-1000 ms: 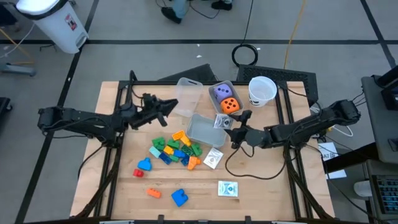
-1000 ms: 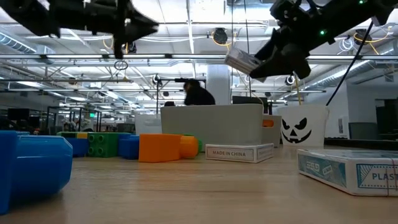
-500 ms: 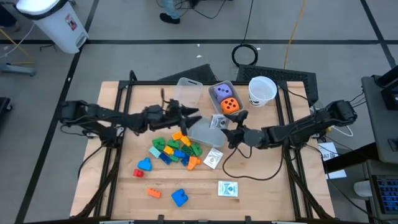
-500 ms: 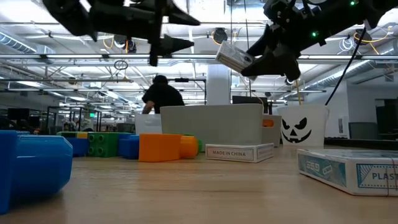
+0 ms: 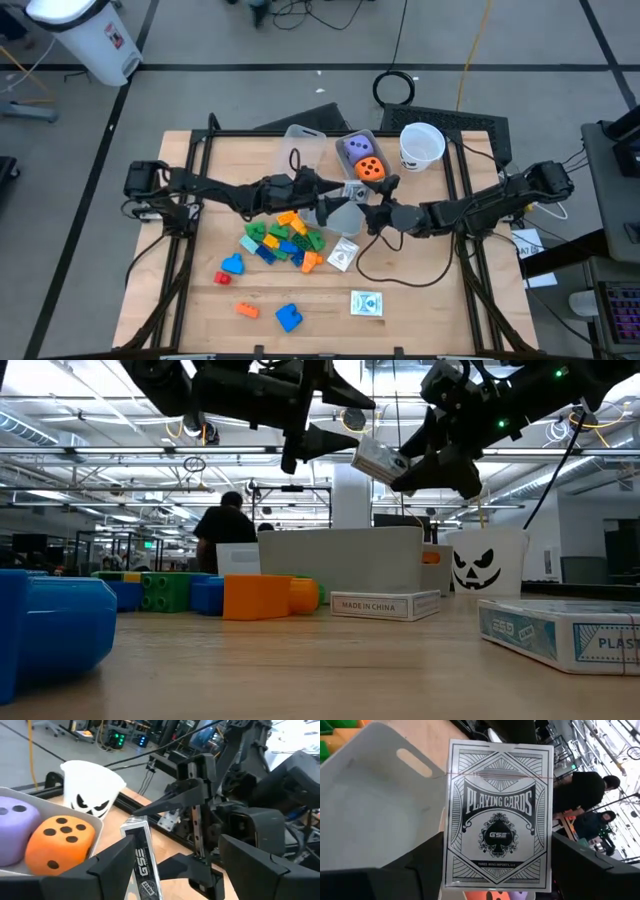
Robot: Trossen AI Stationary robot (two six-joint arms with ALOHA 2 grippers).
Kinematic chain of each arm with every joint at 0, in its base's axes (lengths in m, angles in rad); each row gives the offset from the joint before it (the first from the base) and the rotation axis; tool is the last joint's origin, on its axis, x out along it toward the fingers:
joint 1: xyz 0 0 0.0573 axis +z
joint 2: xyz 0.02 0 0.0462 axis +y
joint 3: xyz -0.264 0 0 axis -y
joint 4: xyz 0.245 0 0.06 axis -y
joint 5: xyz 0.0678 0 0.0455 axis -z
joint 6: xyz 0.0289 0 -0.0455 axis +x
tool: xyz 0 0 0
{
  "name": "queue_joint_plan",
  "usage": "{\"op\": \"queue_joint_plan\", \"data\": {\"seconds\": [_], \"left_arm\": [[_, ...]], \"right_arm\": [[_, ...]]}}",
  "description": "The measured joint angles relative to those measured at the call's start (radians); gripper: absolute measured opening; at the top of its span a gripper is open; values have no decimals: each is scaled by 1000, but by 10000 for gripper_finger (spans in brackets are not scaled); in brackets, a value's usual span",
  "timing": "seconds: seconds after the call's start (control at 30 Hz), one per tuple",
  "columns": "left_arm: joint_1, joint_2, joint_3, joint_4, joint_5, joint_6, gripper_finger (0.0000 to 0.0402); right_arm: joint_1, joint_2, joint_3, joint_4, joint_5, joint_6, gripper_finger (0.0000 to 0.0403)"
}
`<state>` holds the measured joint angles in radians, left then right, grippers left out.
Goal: Pick & Place Toys
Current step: Put the black playing card box into the transparent bin
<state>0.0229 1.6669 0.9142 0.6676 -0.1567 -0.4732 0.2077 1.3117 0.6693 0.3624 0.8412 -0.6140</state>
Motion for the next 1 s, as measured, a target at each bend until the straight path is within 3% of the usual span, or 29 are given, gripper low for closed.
{"op": "queue_joint_plan", "data": {"seconds": [1.0], "left_arm": [[2, -32, -3, -19, -50, 51, 289]], "right_arm": [[3, -3, 5, 21, -7, 8, 278]]}}
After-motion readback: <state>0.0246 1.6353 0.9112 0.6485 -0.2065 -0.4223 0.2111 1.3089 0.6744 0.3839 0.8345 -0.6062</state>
